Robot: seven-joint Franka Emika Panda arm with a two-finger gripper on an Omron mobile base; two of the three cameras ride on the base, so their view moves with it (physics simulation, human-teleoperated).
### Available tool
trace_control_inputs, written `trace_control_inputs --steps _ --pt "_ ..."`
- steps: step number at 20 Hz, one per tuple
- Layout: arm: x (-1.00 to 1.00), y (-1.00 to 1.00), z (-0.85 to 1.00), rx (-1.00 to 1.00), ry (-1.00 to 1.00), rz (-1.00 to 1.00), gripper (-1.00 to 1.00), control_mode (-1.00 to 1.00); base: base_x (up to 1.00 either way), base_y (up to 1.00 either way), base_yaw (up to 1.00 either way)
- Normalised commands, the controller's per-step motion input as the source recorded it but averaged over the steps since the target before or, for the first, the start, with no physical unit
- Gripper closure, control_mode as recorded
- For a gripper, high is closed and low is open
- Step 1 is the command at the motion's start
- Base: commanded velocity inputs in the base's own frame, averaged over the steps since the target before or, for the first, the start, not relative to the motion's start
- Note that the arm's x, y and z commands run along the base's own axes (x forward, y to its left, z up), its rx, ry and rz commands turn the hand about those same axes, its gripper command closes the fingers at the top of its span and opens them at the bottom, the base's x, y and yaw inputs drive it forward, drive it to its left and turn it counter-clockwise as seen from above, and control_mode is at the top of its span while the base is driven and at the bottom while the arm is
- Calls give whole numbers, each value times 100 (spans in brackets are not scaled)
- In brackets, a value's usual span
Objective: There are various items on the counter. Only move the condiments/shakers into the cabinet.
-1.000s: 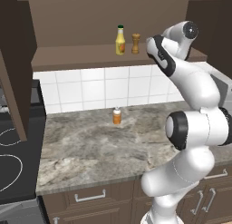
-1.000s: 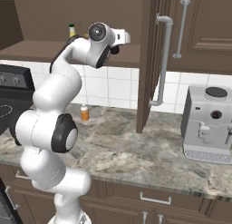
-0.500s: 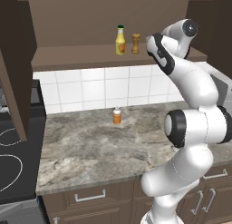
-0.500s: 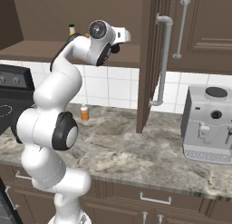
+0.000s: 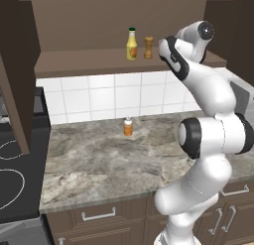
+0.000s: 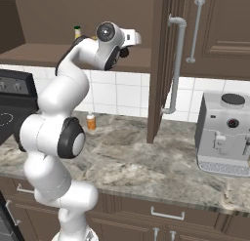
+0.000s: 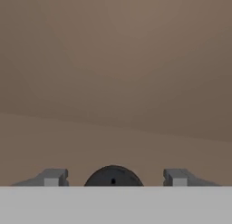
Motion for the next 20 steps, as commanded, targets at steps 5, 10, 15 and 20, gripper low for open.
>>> trace_control_inputs --steps 5,10,15,20 --pt "23 0 0 0 0 0 -100 -100 0 0 0" --pt "18 0 0 0 0 0 -100 -100 0 0 0" --pt "5 0 -1 0 0 0 -100 -100 0 0 0" --pt "2 0 0 0 0 0 -100 -100 0 0 0"
